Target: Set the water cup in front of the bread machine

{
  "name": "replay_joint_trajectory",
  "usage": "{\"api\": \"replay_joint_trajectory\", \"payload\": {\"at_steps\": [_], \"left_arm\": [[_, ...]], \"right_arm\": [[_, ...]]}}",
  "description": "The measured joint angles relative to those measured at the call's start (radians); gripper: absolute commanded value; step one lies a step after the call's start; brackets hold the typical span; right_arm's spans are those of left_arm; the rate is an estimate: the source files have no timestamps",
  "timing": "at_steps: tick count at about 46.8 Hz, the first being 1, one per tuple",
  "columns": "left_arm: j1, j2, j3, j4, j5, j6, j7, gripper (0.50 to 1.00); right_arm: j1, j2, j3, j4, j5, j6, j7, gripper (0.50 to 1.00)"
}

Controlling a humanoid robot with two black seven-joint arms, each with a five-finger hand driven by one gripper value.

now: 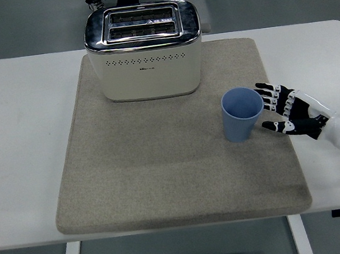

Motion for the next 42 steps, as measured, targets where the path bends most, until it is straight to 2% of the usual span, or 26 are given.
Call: {"api": "replay_joint_trajectory", "payload": {"at_steps": [42], "left_arm": [[0.000,0.000,0.000,-0.002,-0.001,0.000,0.000,1.000]], "right_arm": [[0.006,0.058,-0.004,0.000,0.000,0.000,-0.007,0.926]]}}
